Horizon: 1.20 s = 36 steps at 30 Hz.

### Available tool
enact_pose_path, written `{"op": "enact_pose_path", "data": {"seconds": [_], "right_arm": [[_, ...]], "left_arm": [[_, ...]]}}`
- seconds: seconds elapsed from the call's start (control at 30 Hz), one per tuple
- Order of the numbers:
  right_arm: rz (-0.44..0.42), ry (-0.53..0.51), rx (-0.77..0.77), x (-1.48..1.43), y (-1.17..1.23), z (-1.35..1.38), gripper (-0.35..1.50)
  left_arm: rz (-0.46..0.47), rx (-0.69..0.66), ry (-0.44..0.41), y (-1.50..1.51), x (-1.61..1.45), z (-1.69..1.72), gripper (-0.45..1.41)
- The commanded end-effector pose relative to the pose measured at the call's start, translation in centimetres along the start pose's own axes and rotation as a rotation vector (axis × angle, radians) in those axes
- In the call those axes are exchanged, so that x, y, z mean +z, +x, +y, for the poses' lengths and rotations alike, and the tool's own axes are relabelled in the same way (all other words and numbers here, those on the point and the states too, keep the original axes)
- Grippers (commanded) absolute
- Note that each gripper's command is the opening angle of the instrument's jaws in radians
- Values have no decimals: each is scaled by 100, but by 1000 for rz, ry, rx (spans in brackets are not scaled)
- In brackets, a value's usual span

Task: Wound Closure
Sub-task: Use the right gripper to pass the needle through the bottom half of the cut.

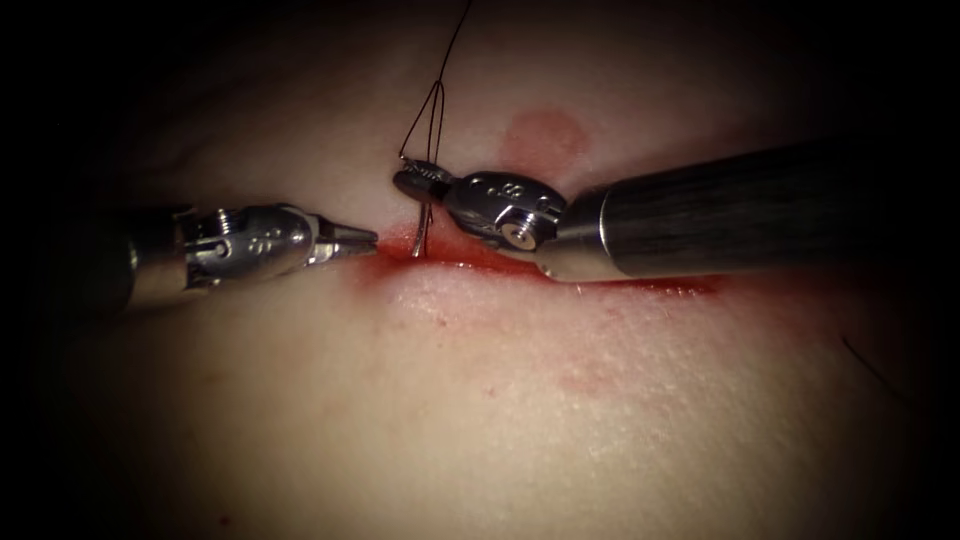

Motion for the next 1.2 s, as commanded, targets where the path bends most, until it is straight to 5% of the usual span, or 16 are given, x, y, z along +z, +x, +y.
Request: {"op": "enact_pose_path", "data": {"seconds": [0.03,0.6,1.2], "right_arm": [[-5,3,4,7,-6,-4,-35],[-24,27,81,7,-6,-1,-35],[-74,111,143,9,-13,-3,-35]], "left_arm": [[5,2,-10,-2,11,-1,-35],[139,41,-109,13,9,26,-35],[152,53,-127,12,25,14,-35]]}}
